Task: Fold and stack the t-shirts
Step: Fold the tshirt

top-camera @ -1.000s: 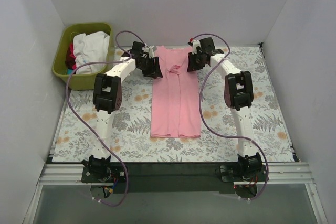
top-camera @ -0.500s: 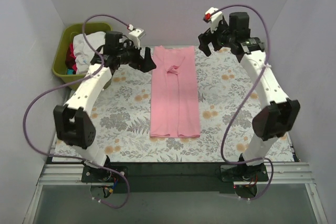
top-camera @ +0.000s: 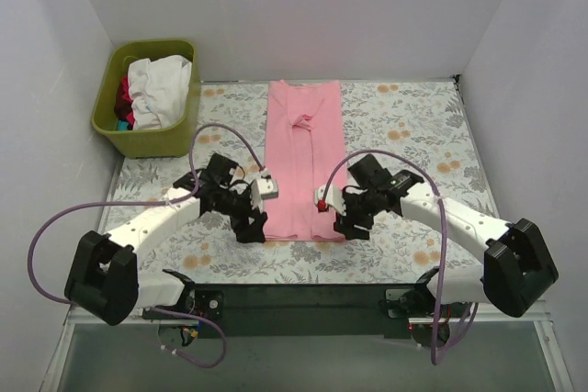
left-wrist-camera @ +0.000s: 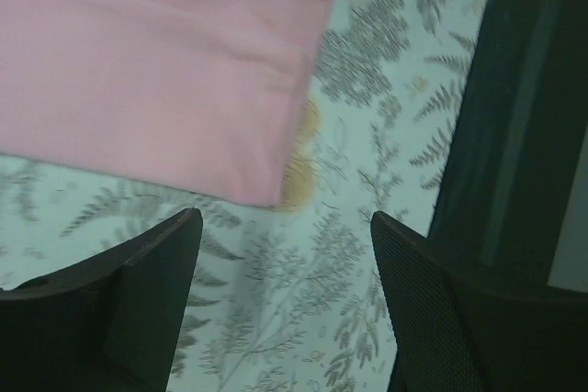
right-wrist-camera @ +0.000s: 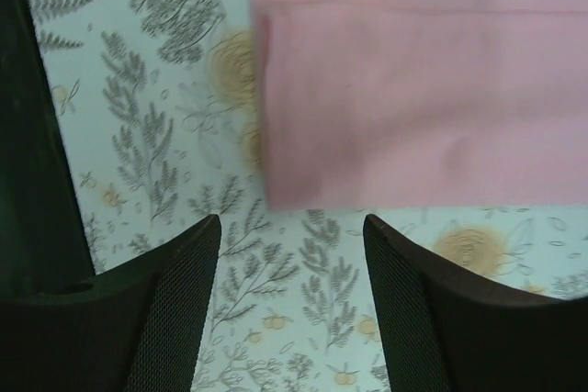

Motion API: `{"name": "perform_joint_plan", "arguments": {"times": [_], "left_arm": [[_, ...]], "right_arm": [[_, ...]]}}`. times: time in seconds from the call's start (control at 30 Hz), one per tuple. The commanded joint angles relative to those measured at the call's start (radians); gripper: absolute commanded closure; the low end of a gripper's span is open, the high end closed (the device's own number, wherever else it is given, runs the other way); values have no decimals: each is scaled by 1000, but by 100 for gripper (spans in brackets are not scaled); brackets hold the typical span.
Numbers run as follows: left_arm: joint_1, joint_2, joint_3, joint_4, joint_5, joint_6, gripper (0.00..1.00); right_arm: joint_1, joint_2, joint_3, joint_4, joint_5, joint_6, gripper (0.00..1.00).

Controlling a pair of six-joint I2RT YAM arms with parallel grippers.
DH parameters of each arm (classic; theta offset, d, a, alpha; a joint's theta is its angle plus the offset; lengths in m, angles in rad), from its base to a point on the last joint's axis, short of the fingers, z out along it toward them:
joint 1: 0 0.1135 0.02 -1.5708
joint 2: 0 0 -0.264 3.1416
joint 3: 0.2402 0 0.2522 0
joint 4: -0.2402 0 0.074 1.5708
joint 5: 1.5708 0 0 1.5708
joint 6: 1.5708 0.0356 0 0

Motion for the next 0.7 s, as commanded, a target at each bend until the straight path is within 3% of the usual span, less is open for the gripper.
{"name": "perform_joint_plan", "arguments": {"times": [0.0,0.2,0.67], "left_arm": [[-88,-121,-120,60,-31,126,28],[-166,-82,-209,189,-137,105,35],[-219,14,-241,296,-200,90,41]], "right_arm": [[80,-83,-72,110,56,-19,31],[160,-67,-206,282,154,-7,38],[200,-16,-344,395,171,-33,48]]}}
